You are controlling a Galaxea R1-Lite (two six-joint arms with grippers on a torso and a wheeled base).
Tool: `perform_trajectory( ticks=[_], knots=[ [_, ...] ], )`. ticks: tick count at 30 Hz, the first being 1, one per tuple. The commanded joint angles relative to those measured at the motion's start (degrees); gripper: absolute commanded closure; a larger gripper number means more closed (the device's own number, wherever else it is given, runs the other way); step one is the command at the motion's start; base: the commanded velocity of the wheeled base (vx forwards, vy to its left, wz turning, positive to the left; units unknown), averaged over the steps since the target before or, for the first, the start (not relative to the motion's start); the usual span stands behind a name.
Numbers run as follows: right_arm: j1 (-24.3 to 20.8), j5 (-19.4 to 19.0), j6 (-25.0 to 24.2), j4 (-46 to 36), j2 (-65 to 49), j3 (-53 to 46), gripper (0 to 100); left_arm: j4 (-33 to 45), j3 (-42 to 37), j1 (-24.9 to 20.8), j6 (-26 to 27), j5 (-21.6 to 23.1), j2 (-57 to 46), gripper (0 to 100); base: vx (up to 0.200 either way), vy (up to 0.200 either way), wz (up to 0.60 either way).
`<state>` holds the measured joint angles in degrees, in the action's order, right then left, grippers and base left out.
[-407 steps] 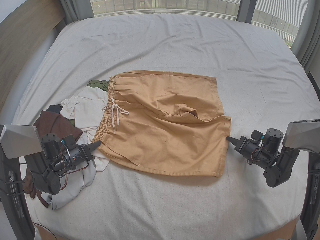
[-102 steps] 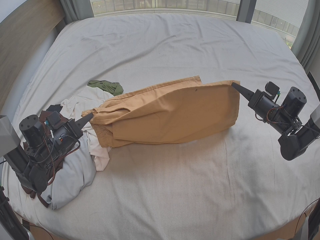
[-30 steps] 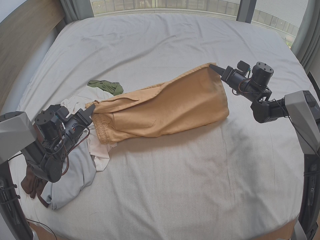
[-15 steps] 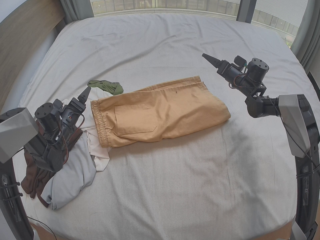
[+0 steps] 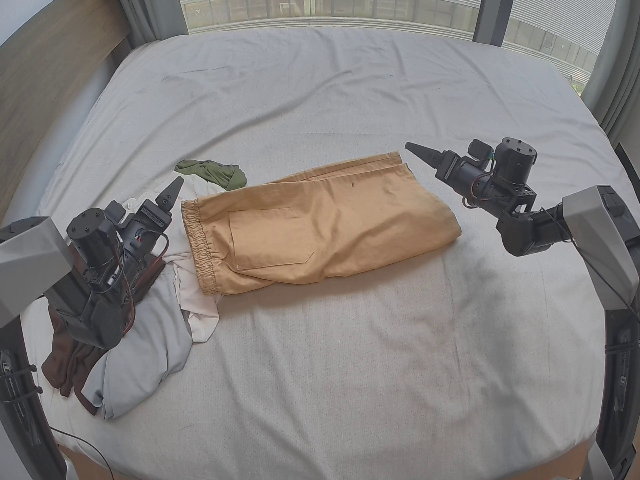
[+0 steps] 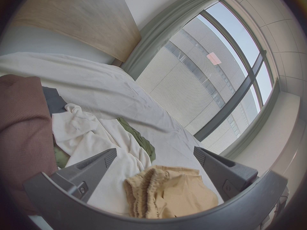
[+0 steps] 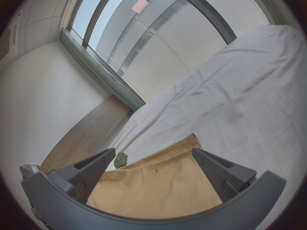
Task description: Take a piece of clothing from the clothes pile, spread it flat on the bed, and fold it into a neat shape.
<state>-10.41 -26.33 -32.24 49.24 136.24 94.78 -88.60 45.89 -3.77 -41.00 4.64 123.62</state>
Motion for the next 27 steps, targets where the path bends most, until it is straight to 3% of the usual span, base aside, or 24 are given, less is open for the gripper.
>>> perform_trajectory(
  ticks=[1,5,6,13,27],
  knots=[
    [-0.3,2.8,0.0,0.2,-8.6,-11.2,0,-0.1,-4.8,-0.9,0.0,2.7,-4.4,0,0.000,0.000,0.00],
    [-1.5,3.4,0.1,1.0,-13.4,-19.8,0,-0.1,-7.9,-1.7,0.0,6.0,-6.6,0,0.000,0.000,0.00],
    [-2.9,3.4,0.2,2.2,-17.3,-27.0,0,-0.1,-11.0,-2.1,0.2,9.1,-8.7,0,0.000,0.000,0.00],
    [-5.7,3.5,0.2,2.4,-23.7,-38.9,0,-0.1,-17.2,-4.0,0.7,15.5,-12.1,0,0.000,0.000,0.00],
    [-6.0,4.7,-0.2,2.8,-18.2,-42.2,0,-0.1,-20.6,-6.6,6.2,15.8,-11.0,0,0.000,0.000,0.00]
  ],
)
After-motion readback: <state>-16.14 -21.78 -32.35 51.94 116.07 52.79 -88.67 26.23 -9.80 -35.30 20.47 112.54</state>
